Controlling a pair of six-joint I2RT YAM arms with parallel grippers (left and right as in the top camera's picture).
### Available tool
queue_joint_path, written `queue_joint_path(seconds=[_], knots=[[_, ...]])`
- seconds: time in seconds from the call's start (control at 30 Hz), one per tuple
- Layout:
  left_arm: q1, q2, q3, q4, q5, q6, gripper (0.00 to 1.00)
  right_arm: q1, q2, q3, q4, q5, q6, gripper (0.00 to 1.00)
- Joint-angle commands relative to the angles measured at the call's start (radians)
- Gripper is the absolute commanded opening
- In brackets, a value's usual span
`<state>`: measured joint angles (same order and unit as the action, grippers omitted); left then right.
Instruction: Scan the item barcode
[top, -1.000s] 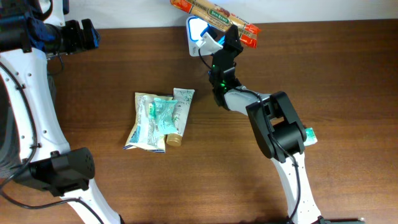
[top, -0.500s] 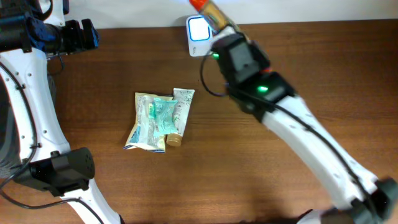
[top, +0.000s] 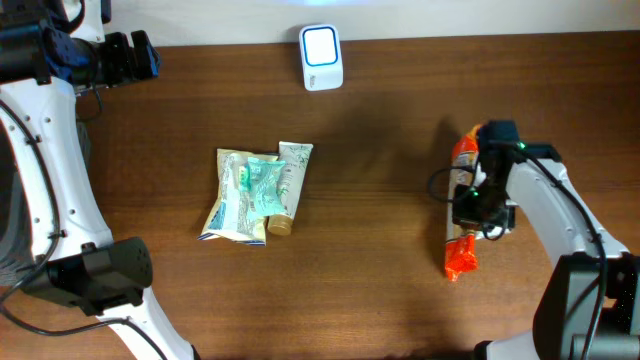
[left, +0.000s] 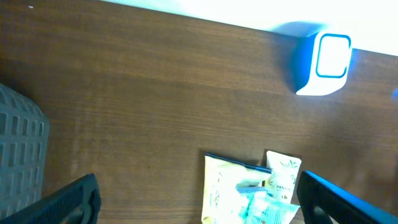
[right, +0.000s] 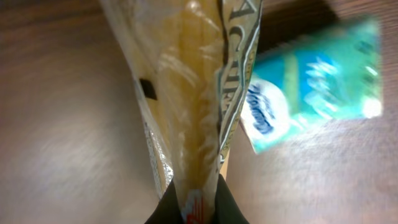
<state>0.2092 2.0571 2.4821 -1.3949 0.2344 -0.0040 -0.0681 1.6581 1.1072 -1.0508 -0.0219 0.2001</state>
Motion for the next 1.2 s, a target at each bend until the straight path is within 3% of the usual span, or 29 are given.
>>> queue_joint_path(seconds=[0.0, 0.13, 0.17, 0.23, 0.3, 0.37, 0.43, 0.53, 0.67, 0.73, 0.93, 1.17], knots=[[0.003, 0.007, 0.002, 0.001, 0.001, 0.008, 0.99, -0.112, 0.024, -0.031, 0.048, 0.161, 0.11, 0.04], [0.003, 0.007, 0.002, 0.001, 0.001, 0.008, 0.99, -0.216, 0.055, -0.03, 0.175, 0.248, 0.156, 0.04], [0.003, 0.007, 0.002, 0.001, 0.001, 0.008, 0.99, -0.221, 0.055, -0.024, 0.208, 0.233, 0.156, 0.27], [0.003, 0.007, 0.002, 0.001, 0.001, 0.008, 0.99, -0.217, 0.055, 0.028, 0.172, 0.17, 0.105, 0.84], [0.003, 0.007, 0.002, 0.001, 0.0, 0.008, 0.99, -0.207, 0.055, 0.166, 0.029, 0.093, 0.085, 0.98], [0.003, 0.007, 0.002, 0.001, 0.001, 0.008, 0.99, -0.192, 0.055, 0.281, -0.063, -0.003, 0.085, 1.0], [0.003, 0.007, 0.002, 0.001, 0.001, 0.008, 0.99, -0.143, 0.055, 0.4, -0.082, -0.233, 0.085, 0.99], [0.003, 0.007, 0.002, 0.001, 0.001, 0.008, 0.99, 0.032, 0.073, 0.408, 0.136, -0.444, 0.098, 0.99], [0.003, 0.007, 0.002, 0.001, 0.0, 0.008, 0.99, 0.288, 0.18, 0.408, 0.376, -0.482, 0.134, 0.99], [0.003, 0.007, 0.002, 0.001, 0.001, 0.008, 0.99, 0.418, 0.315, 0.462, 0.511, -0.562, 0.134, 0.99], [0.003, 0.007, 0.002, 0.001, 0.0, 0.008, 0.99, 0.568, 0.748, 0.973, 0.31, -0.656, -0.021, 0.99], [0.003, 0.007, 0.002, 0.001, 0.001, 0.008, 0.99, 0.599, 0.772, 0.97, 0.251, -0.648, -0.064, 0.99]])
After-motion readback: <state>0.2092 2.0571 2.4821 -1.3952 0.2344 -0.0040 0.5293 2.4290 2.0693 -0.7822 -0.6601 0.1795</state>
